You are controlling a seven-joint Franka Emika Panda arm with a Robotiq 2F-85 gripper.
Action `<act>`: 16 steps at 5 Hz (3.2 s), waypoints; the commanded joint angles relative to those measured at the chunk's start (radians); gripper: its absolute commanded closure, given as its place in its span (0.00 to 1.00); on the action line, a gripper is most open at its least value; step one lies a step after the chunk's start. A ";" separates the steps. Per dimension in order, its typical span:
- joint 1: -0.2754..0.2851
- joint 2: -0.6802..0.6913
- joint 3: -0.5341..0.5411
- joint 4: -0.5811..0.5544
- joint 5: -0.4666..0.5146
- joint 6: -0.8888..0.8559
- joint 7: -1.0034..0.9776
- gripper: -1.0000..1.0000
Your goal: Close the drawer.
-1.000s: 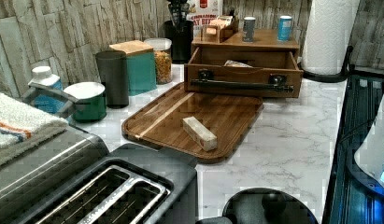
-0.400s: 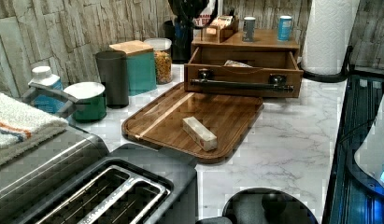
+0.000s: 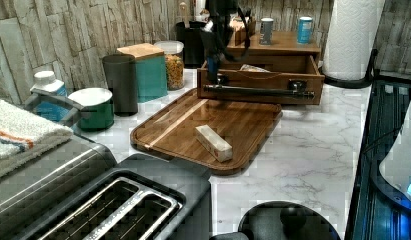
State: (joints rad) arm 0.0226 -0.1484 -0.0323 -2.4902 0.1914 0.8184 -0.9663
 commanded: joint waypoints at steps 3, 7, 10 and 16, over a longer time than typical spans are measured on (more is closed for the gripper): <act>-0.047 0.035 -0.044 -0.132 -0.157 0.085 -0.266 1.00; -0.111 0.137 -0.192 0.045 -0.109 0.017 -0.602 1.00; -0.131 0.188 -0.268 0.141 0.061 0.172 -0.904 1.00; -0.337 0.605 -0.364 0.873 -0.011 -0.204 -1.164 1.00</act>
State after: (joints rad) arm -0.1713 0.4148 -0.3191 -1.9463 0.2275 0.5137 -2.0410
